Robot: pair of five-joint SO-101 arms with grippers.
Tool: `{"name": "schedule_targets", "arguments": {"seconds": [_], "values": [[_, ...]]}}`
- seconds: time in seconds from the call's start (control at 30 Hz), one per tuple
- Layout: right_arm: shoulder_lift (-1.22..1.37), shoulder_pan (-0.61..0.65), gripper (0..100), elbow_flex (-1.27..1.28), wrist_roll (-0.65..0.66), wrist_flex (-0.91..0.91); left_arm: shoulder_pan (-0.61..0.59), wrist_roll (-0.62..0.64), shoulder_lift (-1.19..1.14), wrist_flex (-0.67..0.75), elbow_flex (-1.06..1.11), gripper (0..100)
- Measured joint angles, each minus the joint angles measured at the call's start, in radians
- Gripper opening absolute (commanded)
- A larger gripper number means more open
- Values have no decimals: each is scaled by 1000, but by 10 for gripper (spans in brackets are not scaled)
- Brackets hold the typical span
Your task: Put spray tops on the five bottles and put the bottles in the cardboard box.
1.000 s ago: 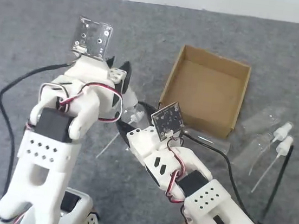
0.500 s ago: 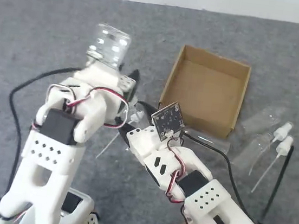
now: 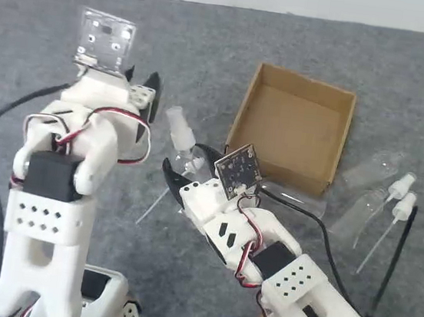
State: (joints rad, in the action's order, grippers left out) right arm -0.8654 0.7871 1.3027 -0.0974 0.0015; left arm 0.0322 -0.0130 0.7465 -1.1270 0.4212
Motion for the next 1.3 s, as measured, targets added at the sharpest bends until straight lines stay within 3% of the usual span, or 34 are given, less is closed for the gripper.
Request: {"name": "schedule_targets", "arguments": {"seconds": [0.37, 0.57, 0.77, 1.07, 1.3], "values": [[0, 0, 6, 0, -2, 2, 103, -3, 0, -2, 54, 103], [0, 0, 6, 0, -2, 2, 98, -8, 0, -6, 41, 106], [0, -3, 6, 0, -2, 2, 11, -6, 127, -41, -8, 152], [0, -23, 6, -140, -2, 224, -5, -8, 437, -41, 282, 170], [71, -175, 6, -381, -2, 315, 5, 55, 646, 25, 534, 268]]}}
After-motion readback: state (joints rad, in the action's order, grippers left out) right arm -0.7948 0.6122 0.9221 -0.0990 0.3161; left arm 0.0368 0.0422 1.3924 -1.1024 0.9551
